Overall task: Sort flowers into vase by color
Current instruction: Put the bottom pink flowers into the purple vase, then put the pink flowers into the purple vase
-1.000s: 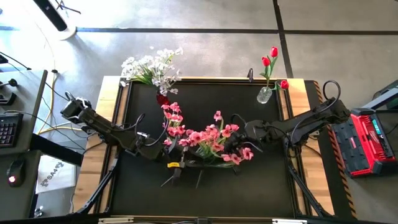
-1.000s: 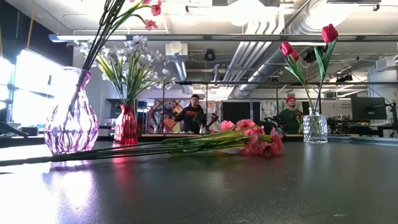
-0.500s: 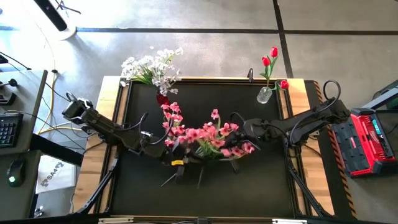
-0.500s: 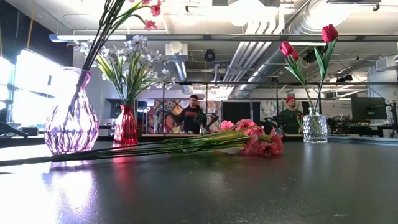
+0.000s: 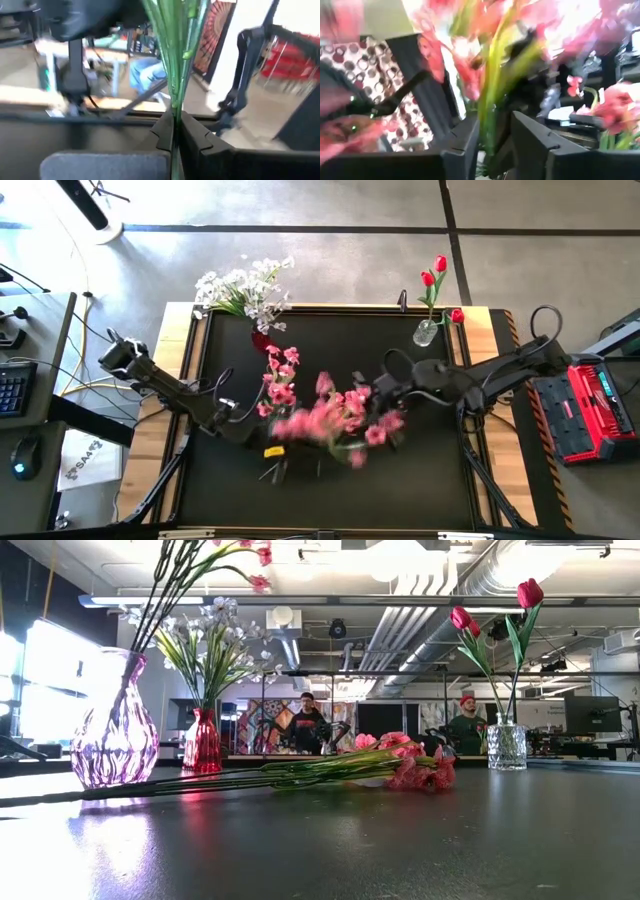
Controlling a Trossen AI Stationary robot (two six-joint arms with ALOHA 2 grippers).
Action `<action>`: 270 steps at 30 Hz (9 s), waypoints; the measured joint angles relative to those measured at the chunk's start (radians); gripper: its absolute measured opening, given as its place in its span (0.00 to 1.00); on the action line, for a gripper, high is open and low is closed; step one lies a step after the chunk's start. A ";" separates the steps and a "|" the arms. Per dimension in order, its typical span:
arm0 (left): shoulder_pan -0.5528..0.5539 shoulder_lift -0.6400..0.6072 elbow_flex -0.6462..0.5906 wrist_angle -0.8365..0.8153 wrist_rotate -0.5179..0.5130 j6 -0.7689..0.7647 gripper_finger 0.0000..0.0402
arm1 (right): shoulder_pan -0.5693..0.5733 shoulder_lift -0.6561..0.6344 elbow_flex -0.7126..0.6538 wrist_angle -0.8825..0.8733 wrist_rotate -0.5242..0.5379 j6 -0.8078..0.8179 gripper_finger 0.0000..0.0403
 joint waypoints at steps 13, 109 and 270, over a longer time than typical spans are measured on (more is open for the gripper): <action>-0.120 -0.045 0.000 -0.001 -0.203 0.321 0.00 | -0.009 -0.127 0.000 -0.335 0.382 0.028 0.32; -0.401 -0.070 -0.275 -0.574 -1.127 -0.665 0.09 | 0.265 0.424 0.000 -0.714 0.737 1.171 0.33; -0.307 -0.266 -0.273 -0.885 -0.430 -1.003 0.33 | -0.127 0.430 0.001 0.362 0.087 -0.419 0.01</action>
